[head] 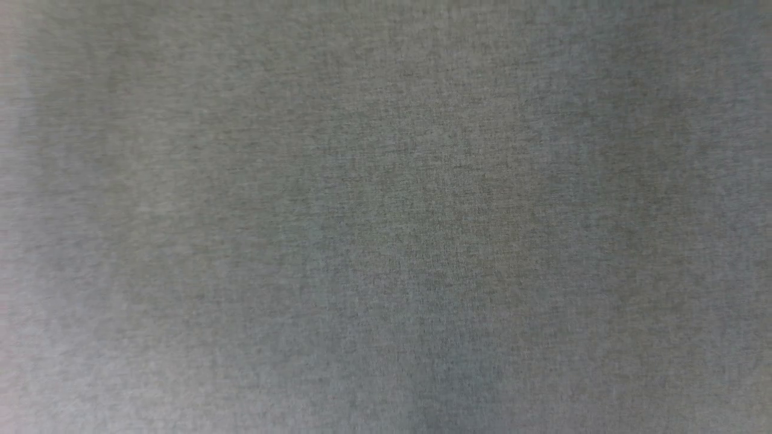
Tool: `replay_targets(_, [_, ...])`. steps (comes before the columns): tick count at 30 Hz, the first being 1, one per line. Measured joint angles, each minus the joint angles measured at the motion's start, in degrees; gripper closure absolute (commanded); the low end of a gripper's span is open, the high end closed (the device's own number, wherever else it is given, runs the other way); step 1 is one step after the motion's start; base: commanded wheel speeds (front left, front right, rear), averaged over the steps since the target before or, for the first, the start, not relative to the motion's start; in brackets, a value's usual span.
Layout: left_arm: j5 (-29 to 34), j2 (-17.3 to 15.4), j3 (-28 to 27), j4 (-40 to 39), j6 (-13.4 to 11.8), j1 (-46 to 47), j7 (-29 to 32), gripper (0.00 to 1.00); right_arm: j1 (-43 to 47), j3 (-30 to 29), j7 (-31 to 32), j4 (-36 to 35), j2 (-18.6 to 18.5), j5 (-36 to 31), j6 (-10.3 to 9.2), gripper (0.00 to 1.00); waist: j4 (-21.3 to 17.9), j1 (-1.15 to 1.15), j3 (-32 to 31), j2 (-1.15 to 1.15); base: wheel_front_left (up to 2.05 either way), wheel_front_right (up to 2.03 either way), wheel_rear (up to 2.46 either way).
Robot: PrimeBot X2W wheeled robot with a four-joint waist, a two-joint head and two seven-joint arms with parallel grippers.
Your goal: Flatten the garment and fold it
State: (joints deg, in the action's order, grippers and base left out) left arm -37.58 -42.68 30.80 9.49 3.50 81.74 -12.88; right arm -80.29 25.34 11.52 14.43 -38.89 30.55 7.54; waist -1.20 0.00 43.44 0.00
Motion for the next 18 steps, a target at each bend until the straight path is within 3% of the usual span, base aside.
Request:
replay_targets(3, [-3.05, -3.6, -0.11, -6.8, -0.09, -9.04, 0.42, 1.0, 7.75, -1.71, 0.07, -6.25, -2.64, 2.65, 0.0, 1.0, 0.39, -0.01, -2.22, 0.0, 0.0, 0.0, 0.0])
replay_targets(10, [-9.6, -10.95, 0.88, -23.4, -6.32, -34.23, 1.03, 1.0, 33.44, -11.35, 1.94, -18.2, -4.66, 6.0, 0.0, 1.0, 1.04, -0.02, -8.29, 0.0, 0.0, 0.0, 0.0])
replay_targets(14, [-11.46, -13.66, 3.49, -30.62, -9.88, -46.19, 0.93, 1.0, 49.0, -18.98, 3.58, -23.28, -2.76, 5.73, 0.0, 1.0, 1.38, -0.02, -12.08, 0.0, 0.0, 0.0, 0.0])
replay_targets(18, [-13.45, -15.1, 7.94, -35.18, -13.24, -56.77, 2.38, 1.0, 63.67, -25.02, 5.35, -28.15, 1.56, 5.14, -0.01, 1.0, 1.63, -0.03, -16.04, 0.0, 0.0, 0.0, 0.0])
